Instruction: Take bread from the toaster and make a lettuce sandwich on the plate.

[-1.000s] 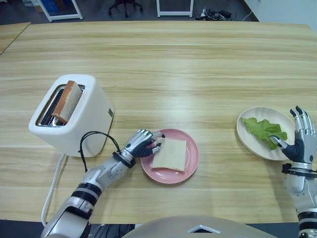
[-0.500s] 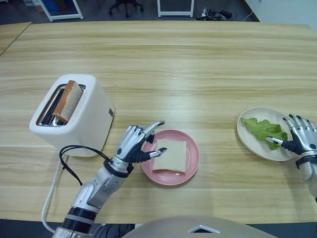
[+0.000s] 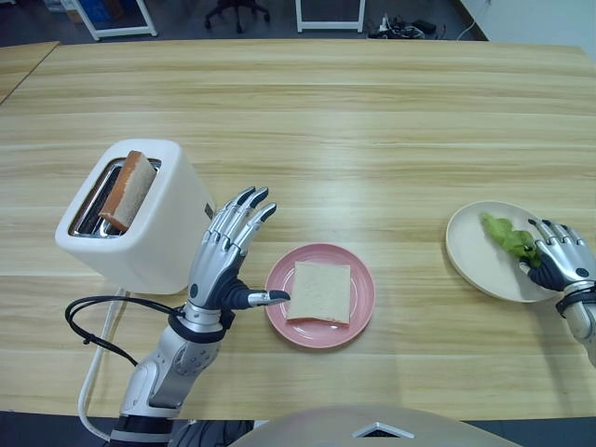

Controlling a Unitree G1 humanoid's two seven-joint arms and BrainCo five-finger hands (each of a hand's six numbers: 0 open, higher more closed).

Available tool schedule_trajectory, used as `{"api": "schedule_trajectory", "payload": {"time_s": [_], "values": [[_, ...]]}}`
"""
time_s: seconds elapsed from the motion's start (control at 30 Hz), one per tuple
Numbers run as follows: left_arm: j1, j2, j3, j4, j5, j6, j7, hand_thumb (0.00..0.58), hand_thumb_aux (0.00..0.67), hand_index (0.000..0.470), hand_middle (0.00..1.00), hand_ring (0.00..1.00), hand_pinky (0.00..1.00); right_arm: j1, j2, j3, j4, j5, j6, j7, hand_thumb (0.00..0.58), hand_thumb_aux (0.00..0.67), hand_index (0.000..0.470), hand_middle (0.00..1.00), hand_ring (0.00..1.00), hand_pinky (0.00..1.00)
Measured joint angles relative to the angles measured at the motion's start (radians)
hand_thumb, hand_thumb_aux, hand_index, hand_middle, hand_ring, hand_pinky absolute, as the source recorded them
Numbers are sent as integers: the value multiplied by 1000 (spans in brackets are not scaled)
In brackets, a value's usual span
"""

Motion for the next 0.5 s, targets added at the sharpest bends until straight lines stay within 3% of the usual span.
{"api": "schedule_trajectory", "payload": {"time_s": [0.3,0.5], "values": [[27,-7,47,-2,-1,-1,-9,0,0,0,0,0,0,10,-3,11,-67,24,-26,-35,580,670,470,0,0,0],[28,-33,90,7,-17,6,3,0,0,0,0,0,0,81,43,-11,-426,25,-69,-118,580,670,470,0,0,0]]}}
